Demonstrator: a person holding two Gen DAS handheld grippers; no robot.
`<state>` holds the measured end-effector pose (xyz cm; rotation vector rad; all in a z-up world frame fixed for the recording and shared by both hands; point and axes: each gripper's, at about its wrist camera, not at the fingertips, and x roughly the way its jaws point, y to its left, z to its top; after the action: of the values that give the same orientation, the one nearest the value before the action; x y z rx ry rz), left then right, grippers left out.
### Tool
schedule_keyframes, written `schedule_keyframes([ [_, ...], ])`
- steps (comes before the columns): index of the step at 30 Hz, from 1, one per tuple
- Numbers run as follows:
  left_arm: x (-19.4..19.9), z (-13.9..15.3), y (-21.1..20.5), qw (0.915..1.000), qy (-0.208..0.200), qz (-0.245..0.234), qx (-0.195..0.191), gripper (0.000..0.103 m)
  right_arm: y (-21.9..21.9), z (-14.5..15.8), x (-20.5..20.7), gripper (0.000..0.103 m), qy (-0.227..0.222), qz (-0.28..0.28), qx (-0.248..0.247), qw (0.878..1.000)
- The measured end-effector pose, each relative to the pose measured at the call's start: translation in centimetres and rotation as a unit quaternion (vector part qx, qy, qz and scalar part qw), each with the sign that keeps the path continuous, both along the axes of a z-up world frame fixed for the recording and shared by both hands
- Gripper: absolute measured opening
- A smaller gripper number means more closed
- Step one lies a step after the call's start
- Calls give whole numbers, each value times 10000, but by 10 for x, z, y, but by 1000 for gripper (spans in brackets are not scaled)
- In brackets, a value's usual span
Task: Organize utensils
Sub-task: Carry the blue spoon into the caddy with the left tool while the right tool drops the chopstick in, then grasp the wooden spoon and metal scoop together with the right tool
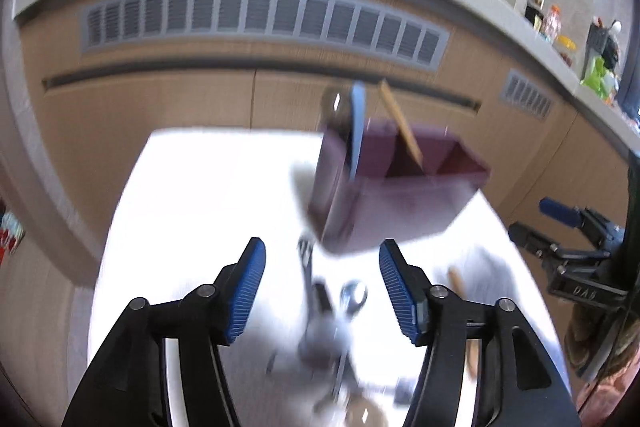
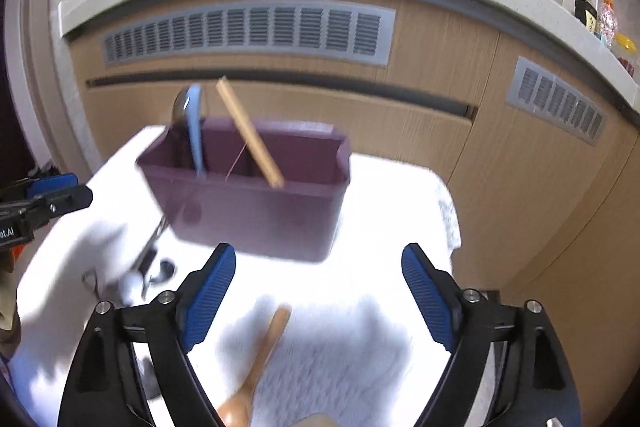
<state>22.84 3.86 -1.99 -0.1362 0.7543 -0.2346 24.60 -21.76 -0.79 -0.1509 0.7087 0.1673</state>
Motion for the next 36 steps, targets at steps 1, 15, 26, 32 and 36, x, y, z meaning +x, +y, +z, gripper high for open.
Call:
schedule_keyframes([
  [1, -7, -8, 3, 10000, 88, 15, -3, 66, 1, -4, -5, 87, 37, 2, -8, 10000],
  [15, -78, -37, 50, 9966, 409, 698, 155, 77, 61, -57, -48, 97, 853, 1225, -258, 9885],
  [26, -86, -34, 87, 9922, 407, 1176, 46, 79, 136, -59, -41, 73, 924, 2396, -240, 9662],
  [32, -92, -34, 106, 9895, 416, 1381, -56, 79, 190, -67, -17, 58, 1034, 2941, -210, 9499],
  [36, -97, -35, 113, 9887, 454, 1424, -79, 79, 208, -82, -7, 49, 1227, 3016, -428, 9445],
])
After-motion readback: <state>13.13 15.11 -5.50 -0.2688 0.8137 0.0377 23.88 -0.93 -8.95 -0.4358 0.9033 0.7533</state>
